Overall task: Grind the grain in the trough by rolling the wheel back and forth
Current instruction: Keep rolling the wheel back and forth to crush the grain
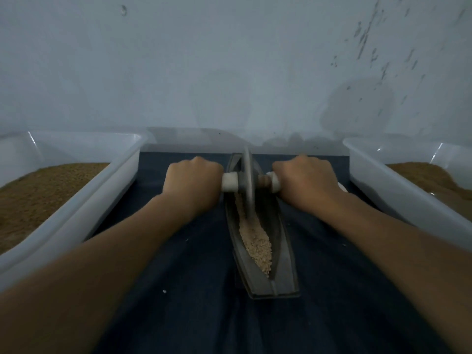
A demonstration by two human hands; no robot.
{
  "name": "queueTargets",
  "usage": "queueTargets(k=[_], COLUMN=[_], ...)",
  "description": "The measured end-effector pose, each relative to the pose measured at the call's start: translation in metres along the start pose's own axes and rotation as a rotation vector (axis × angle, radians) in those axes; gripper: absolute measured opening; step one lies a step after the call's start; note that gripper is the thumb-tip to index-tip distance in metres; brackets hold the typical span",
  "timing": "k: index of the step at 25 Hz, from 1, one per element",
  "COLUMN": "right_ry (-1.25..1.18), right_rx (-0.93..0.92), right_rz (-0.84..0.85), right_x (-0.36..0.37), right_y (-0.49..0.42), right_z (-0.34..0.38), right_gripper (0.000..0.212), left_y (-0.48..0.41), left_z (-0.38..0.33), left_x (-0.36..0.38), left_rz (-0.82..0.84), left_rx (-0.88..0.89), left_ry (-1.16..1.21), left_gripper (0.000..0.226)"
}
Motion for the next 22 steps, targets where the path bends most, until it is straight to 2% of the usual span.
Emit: queueTargets(k=[2, 5, 7, 10, 13, 15, 17, 20, 21, 22], right_ry=[0.033, 0.051, 0.075, 0.009, -0.071, -0.078, -0.013, 0.008, 0.004, 0.016], right_rx=[-0.048, -0.111, -0.078, 0.035, 0.089, 0.06, -0.009, -0.092, -0.088, -0.069], right_rz=[-0.032, -0.182, -0.154, -0.061, 0.043, 0.057, -0.024, -0.208, -0.211, -0.188], right_x=[-0.006, -0.017, -0.013, -0.001, 0.005, 0.002, -0.003, -0.019, -0.018, -0.015], right_y=[0.035, 0.073, 0.067, 0.025, 0.005, 0.022, 0.051, 0.086, 0.087, 0.083], right_z=[0.001, 0.003, 0.004, 0.006, 0.003, 0.001, 0.002, 0.001, 0.0, 0.0], right_gripper=[0.036, 0.043, 0.042, 0.031, 0.02, 0.024, 0.039, 0.043, 0.041, 0.039], left_y=[0.035, 0.064, 0.057, 0.017, -0.006, 0.008, 0.036, 0.071, 0.065, 0.058], left_z=[0.0, -0.002, -0.004, -0.005, -0.009, -0.01, -0.007, 0.002, 0.003, 0.002], left_x=[-0.001, -0.012, -0.008, -0.001, -0.013, -0.018, -0.016, -0.027, -0.029, -0.024], left_rz=[-0.059, -0.161, -0.123, -0.048, 0.0, 0.013, -0.073, -0.215, -0.216, -0.174], left_rx=[0.038, 0.087, 0.046, -0.013, -0.007, 0.022, 0.097, 0.218, 0.205, 0.177], left_ry=[-0.018, -0.112, -0.099, -0.05, -0.095, -0.099, -0.1, -0.087, -0.076, -0.085], left_gripper=[0.013, 0.039, 0.033, 0.008, 0.014, 0.015, 0.015, 0.05, 0.054, 0.048])
Point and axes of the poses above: each hand's wrist, its own y-axis away from the middle knuckle, its own x-axis out of the palm, z = x × y, the point moved 3 cm from there along -y, towards the middle knuckle, and after that the axes turned 6 degrees about z, right-handed, at the moved point
